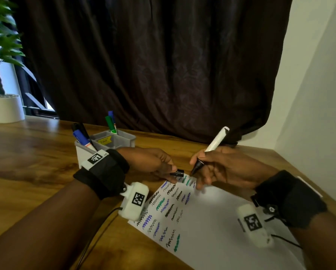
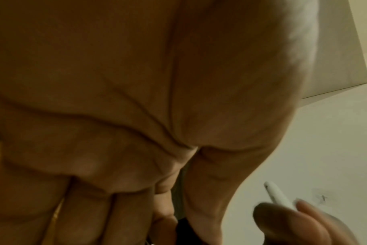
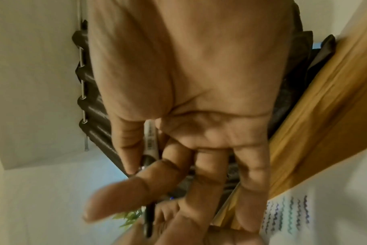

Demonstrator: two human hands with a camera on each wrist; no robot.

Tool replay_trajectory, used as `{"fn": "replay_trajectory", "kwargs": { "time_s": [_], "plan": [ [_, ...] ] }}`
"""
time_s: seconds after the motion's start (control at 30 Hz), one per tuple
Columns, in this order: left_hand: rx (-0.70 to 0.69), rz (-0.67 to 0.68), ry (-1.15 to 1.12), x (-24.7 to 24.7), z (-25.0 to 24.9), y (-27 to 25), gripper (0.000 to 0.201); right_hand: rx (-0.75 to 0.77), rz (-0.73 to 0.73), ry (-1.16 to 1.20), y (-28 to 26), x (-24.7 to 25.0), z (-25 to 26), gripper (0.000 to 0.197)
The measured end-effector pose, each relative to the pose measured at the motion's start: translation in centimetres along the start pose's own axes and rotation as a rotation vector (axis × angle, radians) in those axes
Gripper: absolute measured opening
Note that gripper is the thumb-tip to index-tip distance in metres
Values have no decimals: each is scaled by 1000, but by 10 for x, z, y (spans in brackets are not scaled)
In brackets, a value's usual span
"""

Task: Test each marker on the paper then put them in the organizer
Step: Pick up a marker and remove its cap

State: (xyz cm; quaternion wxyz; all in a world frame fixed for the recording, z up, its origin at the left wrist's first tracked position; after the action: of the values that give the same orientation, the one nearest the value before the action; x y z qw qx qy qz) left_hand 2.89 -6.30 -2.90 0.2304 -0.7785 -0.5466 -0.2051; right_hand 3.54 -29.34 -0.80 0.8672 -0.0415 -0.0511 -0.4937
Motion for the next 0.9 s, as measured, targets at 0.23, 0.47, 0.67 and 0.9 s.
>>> {"fn": "replay_trajectory", "kwargs": {
  "time_s": [0.23, 0.47, 0.67, 0.9],
  "plan": [
    [18, -7, -51, 1, 3, 6, 47, 28, 126, -401, -14, -16, -7, 18],
    [11, -40, -31, 1, 1, 8, 48, 136, 162, -456, -17, -18, -10, 12],
    [59, -58, -24, -1, -2, 5, 27, 126, 228, -527, -21, -22, -11, 15],
    [69, -74, -44, -2, -5, 4, 35, 175, 272, -606, -20, -22, -9, 14]
  ]
}}
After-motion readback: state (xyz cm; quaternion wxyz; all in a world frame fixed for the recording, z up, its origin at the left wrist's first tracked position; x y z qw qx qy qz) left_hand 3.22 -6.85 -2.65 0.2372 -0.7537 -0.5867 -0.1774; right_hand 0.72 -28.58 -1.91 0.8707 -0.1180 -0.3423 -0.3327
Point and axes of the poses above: each hand's wrist, its own y-axis towards the middle knuckle, its own x-axis out of the back of the hand, z = x × y, the point moved 2 cm from there along y, towards the middle knuckle, and after that the axes turned 14 degrees about -z, right-handed, at the moved point
